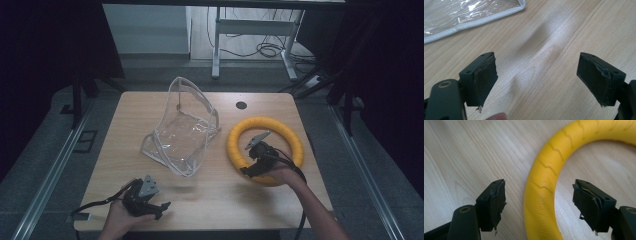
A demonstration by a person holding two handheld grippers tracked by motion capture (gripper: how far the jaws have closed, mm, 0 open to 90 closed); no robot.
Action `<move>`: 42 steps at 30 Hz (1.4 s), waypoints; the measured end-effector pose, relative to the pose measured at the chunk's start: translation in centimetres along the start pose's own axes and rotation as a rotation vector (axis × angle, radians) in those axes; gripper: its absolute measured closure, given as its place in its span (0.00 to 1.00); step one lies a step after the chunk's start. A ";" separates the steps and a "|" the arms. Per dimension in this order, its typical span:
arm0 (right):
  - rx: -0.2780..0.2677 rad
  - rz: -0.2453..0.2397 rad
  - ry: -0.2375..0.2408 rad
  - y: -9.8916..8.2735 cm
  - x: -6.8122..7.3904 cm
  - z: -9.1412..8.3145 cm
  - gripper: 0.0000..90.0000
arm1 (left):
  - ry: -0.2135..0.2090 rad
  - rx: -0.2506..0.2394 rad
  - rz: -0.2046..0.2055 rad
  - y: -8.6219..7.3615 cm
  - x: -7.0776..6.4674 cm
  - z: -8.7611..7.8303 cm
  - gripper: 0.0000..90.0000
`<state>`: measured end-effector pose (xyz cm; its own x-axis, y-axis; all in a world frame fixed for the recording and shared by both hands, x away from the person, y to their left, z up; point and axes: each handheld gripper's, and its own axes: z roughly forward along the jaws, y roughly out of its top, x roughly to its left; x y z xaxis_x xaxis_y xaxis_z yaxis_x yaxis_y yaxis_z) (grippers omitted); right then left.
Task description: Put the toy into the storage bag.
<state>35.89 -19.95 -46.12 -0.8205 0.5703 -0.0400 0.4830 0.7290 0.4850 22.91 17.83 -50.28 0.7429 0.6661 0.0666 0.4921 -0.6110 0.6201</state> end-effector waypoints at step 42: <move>0.291 -0.139 0.033 -1.1 -0.7 3.7 0.57 | -0.004 0.012 0.000 0.0 0.0 0.3 0.18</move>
<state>37.05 -19.76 -49.89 -0.8920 0.4482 -0.0581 0.4286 0.8796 0.2064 23.01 17.73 -50.55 0.7450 0.6641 0.0635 0.4973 -0.6163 0.6106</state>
